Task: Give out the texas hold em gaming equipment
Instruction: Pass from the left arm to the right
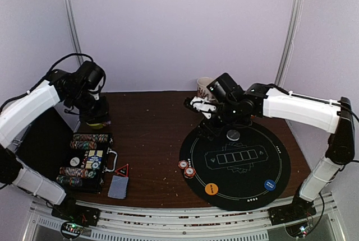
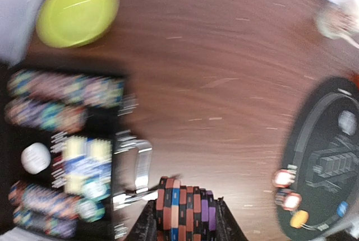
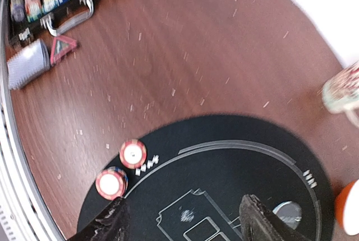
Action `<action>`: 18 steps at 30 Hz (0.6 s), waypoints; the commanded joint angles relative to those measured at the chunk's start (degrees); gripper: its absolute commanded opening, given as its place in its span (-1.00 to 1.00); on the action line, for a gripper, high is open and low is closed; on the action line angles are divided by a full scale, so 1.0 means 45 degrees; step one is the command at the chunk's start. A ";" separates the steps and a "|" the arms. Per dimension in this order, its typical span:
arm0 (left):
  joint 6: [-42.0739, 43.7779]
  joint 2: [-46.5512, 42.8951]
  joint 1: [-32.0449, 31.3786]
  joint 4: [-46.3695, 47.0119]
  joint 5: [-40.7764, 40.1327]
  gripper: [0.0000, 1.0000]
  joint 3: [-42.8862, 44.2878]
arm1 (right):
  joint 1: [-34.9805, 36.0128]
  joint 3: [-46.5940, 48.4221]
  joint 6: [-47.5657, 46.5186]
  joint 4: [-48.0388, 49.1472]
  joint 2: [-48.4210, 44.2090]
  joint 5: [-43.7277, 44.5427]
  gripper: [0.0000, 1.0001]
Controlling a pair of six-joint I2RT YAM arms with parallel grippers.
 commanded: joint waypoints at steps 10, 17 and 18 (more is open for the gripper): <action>-0.0126 0.5884 -0.1821 1.1705 0.7694 -1.00 0.1243 | -0.0729 0.0522 -0.0171 0.2947 -0.0556 0.0709 0.52; -0.1010 0.9257 -0.2035 1.3898 0.9247 -1.00 0.2198 | -0.1372 0.0622 0.0001 0.2122 0.0627 0.1545 0.49; -0.1261 0.9619 -0.2076 1.4328 0.9463 -1.00 0.2208 | -0.1399 0.0476 -0.0042 0.2099 0.0708 0.1631 0.49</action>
